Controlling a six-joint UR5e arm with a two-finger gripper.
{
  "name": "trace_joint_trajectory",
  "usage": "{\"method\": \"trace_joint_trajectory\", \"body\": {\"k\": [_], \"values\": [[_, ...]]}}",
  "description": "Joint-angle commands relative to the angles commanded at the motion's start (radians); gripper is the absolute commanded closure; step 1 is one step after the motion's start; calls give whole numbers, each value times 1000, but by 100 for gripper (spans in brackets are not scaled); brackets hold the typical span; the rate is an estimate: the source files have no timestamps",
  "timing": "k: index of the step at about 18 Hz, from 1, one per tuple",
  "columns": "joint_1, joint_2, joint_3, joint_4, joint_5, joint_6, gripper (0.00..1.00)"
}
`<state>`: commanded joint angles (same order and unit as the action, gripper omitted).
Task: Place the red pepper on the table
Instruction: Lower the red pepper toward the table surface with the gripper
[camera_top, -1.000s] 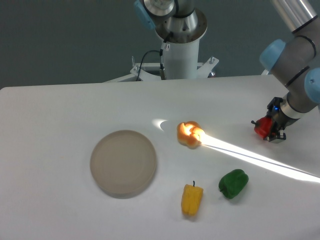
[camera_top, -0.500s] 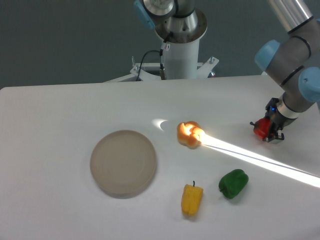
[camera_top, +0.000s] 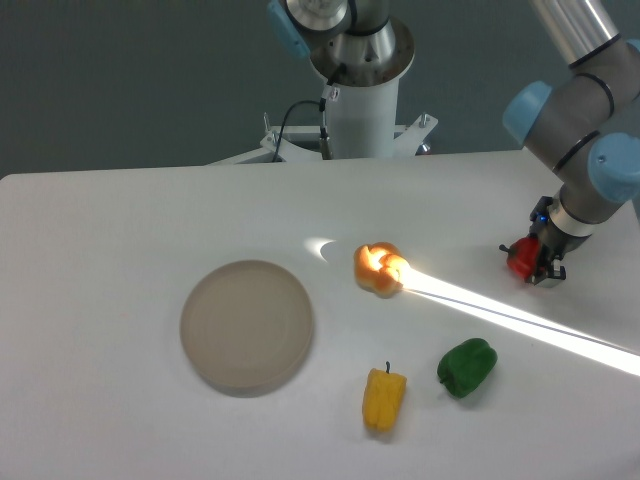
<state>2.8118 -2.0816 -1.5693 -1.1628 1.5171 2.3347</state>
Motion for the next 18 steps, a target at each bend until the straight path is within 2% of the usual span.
{"method": "trace_joint_trajectory", "body": {"k": [5,14,18], "values": [[2,0,-26,58,0,6,33],[0,0,-28,64,2,8,32],[3,0,-26,64,0,11,20]]}}
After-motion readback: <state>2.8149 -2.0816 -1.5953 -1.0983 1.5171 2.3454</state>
